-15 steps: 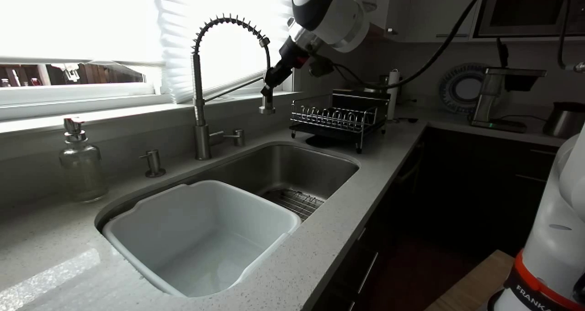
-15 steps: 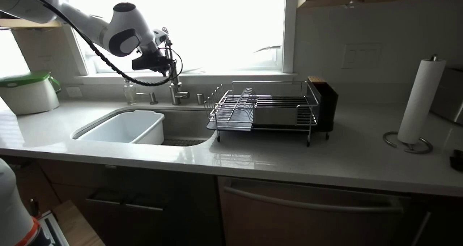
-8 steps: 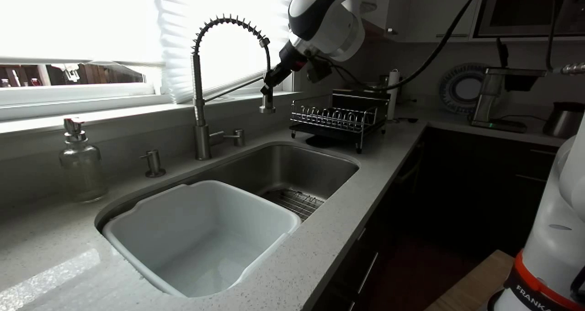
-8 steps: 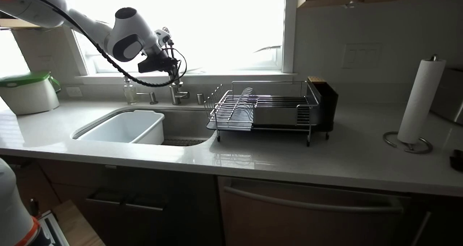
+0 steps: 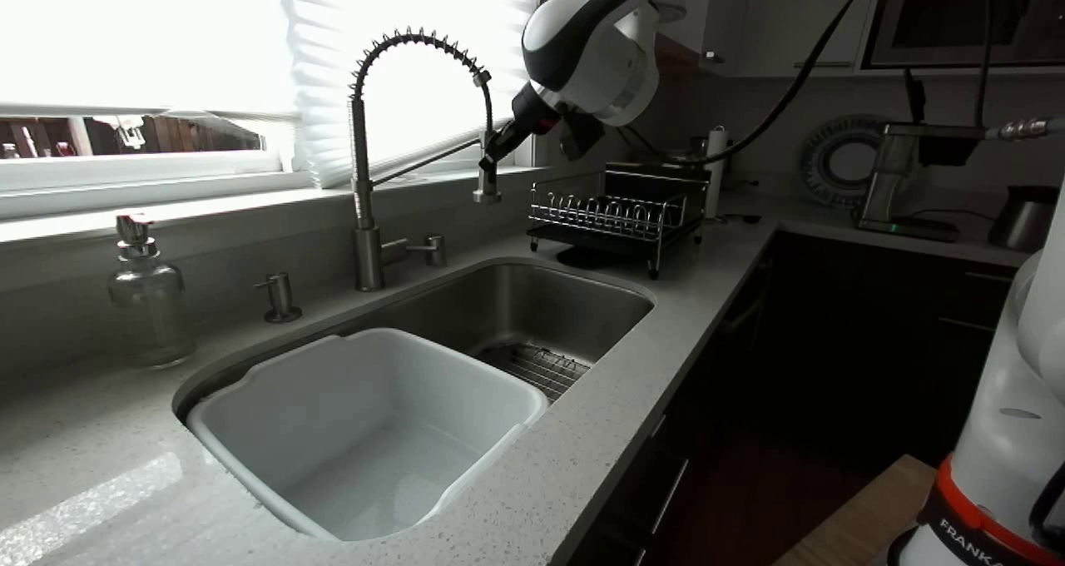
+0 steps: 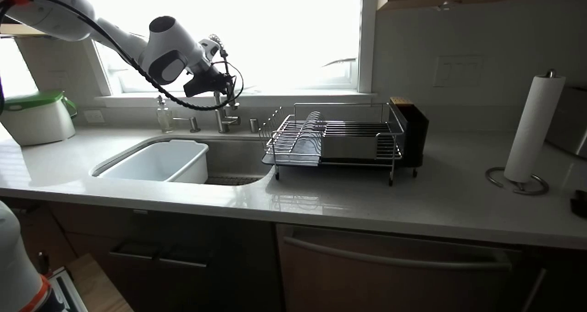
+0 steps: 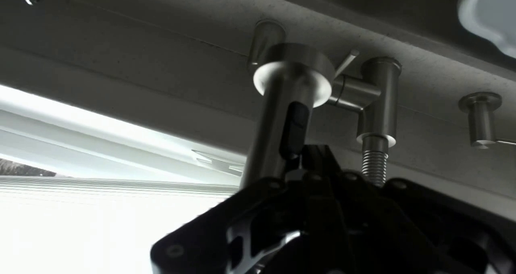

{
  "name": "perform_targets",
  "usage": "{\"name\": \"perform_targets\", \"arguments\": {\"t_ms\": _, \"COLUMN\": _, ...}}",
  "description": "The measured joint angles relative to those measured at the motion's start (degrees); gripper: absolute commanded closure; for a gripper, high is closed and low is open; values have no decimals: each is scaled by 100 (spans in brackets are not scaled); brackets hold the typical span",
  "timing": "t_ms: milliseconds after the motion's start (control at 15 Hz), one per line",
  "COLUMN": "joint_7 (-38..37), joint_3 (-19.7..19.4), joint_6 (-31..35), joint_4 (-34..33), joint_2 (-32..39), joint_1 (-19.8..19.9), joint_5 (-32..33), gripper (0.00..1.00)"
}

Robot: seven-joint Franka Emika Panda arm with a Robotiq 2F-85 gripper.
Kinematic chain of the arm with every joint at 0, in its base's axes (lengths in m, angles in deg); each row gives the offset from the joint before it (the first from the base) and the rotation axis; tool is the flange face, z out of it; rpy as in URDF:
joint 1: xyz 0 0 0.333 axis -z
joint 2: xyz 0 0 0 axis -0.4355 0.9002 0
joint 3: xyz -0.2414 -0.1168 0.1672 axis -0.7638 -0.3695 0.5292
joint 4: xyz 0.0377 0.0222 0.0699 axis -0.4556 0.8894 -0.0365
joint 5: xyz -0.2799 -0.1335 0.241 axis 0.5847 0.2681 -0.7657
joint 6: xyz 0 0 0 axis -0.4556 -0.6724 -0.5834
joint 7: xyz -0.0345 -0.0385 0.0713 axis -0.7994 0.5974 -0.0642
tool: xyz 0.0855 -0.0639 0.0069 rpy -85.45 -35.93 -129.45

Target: Move the tap nozzle to the right

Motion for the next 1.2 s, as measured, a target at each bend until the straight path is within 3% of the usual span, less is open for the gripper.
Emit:
{"name": "perform_targets", "arguments": {"t_ms": 667, "joint_7": 1234, "joint_3": 17, "joint_6": 589, "joint_4": -338, "joint_2": 332, "joint_1": 6, "joint_5": -1093, "gripper": 100}}
{"name": "perform_targets", "arguments": {"t_ms": 1200, "joint_7": 2440, "joint_3": 147, "joint_6": 615, "joint_4": -858, "joint_2": 701, "joint_1": 137, "joint_5": -2162, "gripper": 100}}
